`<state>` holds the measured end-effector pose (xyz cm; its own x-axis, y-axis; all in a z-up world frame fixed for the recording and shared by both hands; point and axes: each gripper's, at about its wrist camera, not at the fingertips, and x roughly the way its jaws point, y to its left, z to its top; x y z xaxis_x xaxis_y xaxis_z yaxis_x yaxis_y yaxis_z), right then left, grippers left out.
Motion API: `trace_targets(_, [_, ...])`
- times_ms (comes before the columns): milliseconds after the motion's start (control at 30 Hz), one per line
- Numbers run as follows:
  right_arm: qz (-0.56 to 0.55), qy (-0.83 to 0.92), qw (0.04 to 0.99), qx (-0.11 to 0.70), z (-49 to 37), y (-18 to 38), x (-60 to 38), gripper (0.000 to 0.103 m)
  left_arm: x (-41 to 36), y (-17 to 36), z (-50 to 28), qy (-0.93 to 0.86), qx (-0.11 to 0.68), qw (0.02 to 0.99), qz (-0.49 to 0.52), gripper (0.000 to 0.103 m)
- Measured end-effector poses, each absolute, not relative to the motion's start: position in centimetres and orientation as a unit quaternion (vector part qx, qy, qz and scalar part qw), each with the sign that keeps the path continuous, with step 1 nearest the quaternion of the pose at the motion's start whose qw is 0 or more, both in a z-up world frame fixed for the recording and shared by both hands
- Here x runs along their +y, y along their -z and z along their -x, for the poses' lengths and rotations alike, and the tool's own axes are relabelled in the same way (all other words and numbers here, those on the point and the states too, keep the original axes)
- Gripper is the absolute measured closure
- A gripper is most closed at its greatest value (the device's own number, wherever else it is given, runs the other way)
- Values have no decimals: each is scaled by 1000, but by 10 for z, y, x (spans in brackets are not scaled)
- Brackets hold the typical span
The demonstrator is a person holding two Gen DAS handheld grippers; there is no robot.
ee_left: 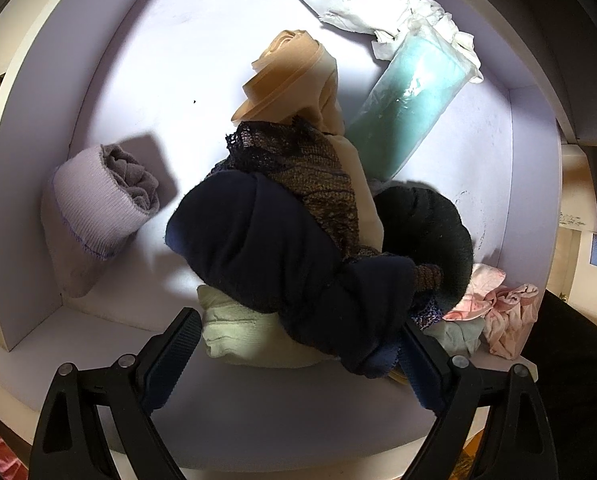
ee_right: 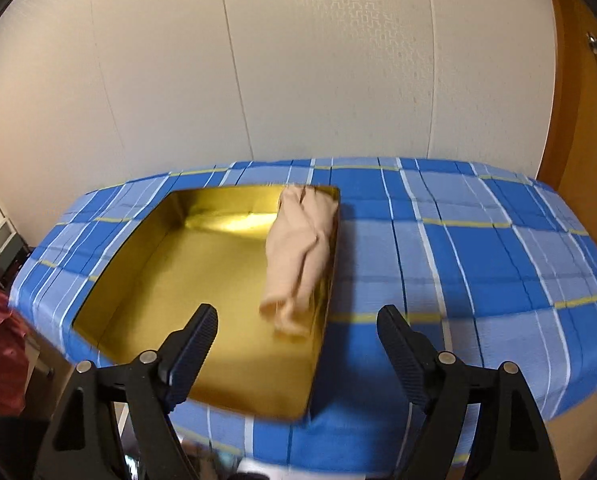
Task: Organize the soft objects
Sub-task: 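Lower the pink garment into the tray and open the right gripper, then move the right gripper back down into the cubby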
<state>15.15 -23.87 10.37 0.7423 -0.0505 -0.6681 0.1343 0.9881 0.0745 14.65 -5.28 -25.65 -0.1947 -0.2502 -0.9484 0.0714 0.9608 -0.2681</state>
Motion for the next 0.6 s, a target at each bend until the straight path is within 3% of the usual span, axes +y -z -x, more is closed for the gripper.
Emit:
trace_targets(233, [-76, 13, 922, 380, -99, -62, -235, 15, -50, 258, -142, 130, 762, 631, 61, 8])
trace_targets(600, [-59, -16, 822, 567, -85, 74, -202, 15, -44, 253, -134, 137, 761, 631, 69, 8])
